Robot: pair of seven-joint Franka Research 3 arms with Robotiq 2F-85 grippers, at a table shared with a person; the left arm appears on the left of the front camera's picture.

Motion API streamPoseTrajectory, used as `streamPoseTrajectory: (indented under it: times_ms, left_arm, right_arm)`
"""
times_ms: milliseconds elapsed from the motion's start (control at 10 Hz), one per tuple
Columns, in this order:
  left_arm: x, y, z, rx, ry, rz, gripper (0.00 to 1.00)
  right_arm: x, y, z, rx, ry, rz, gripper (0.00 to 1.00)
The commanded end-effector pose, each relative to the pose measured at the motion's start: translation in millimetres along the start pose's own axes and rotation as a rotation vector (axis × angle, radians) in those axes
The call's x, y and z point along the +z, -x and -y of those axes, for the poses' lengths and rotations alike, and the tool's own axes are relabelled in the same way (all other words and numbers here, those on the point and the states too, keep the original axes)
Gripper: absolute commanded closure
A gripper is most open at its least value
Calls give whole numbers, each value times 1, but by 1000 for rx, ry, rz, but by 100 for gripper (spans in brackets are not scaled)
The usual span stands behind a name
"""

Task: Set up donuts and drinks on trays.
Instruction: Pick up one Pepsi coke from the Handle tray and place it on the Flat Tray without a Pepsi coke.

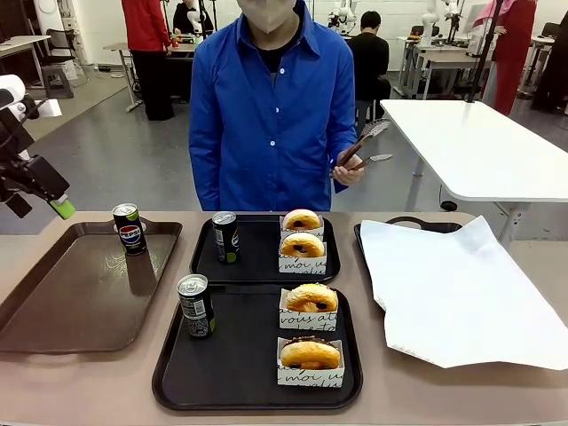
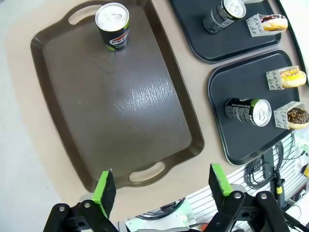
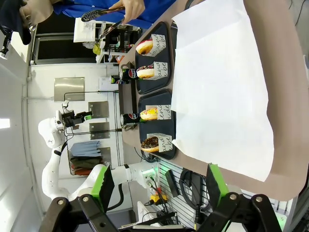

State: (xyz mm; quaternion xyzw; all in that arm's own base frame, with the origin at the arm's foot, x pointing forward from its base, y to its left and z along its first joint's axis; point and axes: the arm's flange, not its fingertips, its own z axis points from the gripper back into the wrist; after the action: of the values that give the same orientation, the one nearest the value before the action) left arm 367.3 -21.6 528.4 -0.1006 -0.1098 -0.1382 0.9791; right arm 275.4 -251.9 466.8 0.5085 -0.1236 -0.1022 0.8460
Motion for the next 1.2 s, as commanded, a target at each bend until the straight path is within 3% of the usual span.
streamPoseTrajectory:
  times_ms: [0, 100, 200, 500, 700, 900, 1100]
  left_arm:
    - [2, -1, -2, 11, 3, -4, 0]
    - [0, 0, 0, 0, 0, 0, 0]
    - [11, -1, -27, 50, 238, 12, 0]
    - [-3, 55, -100, 160, 578, 149, 0]
    - [-17, 70, -146, 221, 777, 214, 0]
    - [-27, 79, -169, 358, 856, 248, 0]
    - [-23, 102, -186, 390, 865, 304, 0]
  right_arm:
    - [1, 1, 1, 2, -7, -2, 0]
    - [1, 1, 1, 2, -7, -2, 0]
    - [1, 1, 1, 2, -7, -2, 0]
    - [1, 1, 1, 2, -7, -2, 0]
    - [1, 1, 1, 2, -7, -2, 0]
    - [1, 1, 1, 2, -7, -2, 0]
    - [1, 1, 1, 2, -7, -2, 0]
